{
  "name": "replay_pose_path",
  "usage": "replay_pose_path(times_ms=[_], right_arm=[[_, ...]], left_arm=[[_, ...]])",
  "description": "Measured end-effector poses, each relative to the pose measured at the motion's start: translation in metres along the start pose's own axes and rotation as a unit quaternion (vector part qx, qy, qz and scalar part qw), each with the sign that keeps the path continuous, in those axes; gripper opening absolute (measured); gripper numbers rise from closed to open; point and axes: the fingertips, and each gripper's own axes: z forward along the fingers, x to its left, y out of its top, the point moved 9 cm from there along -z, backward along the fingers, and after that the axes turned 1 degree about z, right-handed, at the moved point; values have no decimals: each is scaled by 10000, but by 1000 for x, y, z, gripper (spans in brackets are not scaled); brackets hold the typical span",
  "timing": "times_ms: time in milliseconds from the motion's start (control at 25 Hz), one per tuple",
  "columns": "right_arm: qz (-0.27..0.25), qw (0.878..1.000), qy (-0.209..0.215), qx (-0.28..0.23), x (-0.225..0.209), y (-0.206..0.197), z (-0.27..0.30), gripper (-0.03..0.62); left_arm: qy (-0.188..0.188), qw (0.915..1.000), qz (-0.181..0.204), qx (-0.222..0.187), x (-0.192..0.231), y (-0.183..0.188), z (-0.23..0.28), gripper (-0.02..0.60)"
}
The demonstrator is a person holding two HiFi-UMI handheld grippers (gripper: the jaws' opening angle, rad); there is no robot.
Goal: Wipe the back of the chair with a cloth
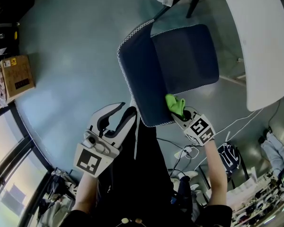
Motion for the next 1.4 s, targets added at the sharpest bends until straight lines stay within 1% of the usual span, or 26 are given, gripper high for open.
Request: replay_pose_path(times_ms=[280, 480, 560, 720, 920, 1200, 1320, 1400], right_arm=[[286, 9995, -133, 60, -10, -13, -3, 18], [152, 9995, -246, 155, -8, -9, -3, 18], [139, 9995, -256, 108, -8, -7, -4, 18], [67, 9993, -308, -176, -10, 10, -9, 18], [88, 9951, -602, -779, -20, 40, -9, 18], [298, 9808, -1177, -1529, -43, 78, -4, 20], [440, 9723, -1381, -1831, -56, 92, -5, 20], [578, 9644, -1584, -2038, -68, 99, -5, 20]], left_arm=[[-12, 10000, -15, 13, 2, -2, -3, 132], [-9, 10000, -15, -7, 2, -2, -7, 132], [-18, 10000, -2, -7, 1, -3, -7, 132], [18, 10000, -8, -12, -1, -3, -9, 132], [63, 10000, -16, -6, 0, -5, -12, 132], [144, 9999, -36, 21, 5, -7, -15, 132], [185, 9998, -64, -4, 5, -6, -14, 132], [251, 9997, -68, -38, 5, -6, -12, 132]])
